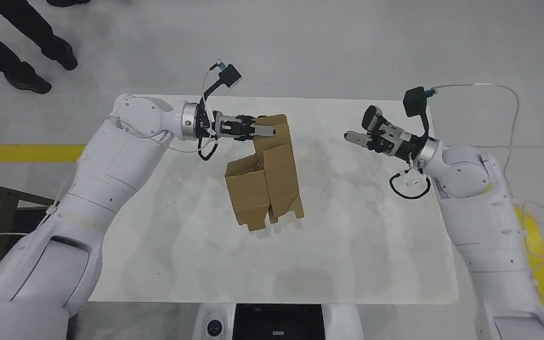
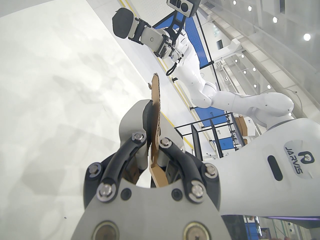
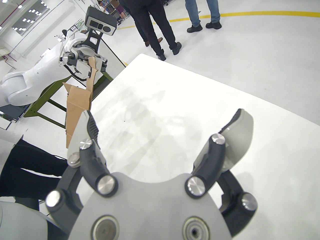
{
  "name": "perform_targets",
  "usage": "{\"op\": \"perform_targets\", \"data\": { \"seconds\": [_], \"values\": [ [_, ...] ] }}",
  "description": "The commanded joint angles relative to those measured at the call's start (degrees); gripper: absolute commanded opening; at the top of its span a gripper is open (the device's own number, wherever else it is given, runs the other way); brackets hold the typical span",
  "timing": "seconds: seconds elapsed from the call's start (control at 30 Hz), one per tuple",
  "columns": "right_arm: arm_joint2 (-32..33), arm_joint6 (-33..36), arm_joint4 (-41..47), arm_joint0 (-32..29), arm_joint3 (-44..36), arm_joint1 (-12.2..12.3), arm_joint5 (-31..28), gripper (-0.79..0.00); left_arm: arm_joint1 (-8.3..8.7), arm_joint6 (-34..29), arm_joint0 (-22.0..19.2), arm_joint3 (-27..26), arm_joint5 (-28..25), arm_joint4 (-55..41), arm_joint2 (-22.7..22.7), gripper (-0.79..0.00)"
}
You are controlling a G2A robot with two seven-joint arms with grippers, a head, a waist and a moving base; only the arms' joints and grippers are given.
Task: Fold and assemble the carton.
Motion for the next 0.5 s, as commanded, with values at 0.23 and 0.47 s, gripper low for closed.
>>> {"op": "perform_targets", "data": {
  "seconds": [0.23, 0.47],
  "values": [
    [-0.23, 0.69, 3.06, -1.07, -0.43, 0.08, 2.03, 0.000, 0.54, 1.63, 0.88, -2.42, -0.58, 4.34, -0.94, -0.785],
    [-3.02, 15.47, 20.82, 0.61, 0.43, 0.40, 7.14, 0.000, 1.38, 0.40, 2.53, -5.19, -0.15, 5.74, -3.02, -0.785]
  ]
}}
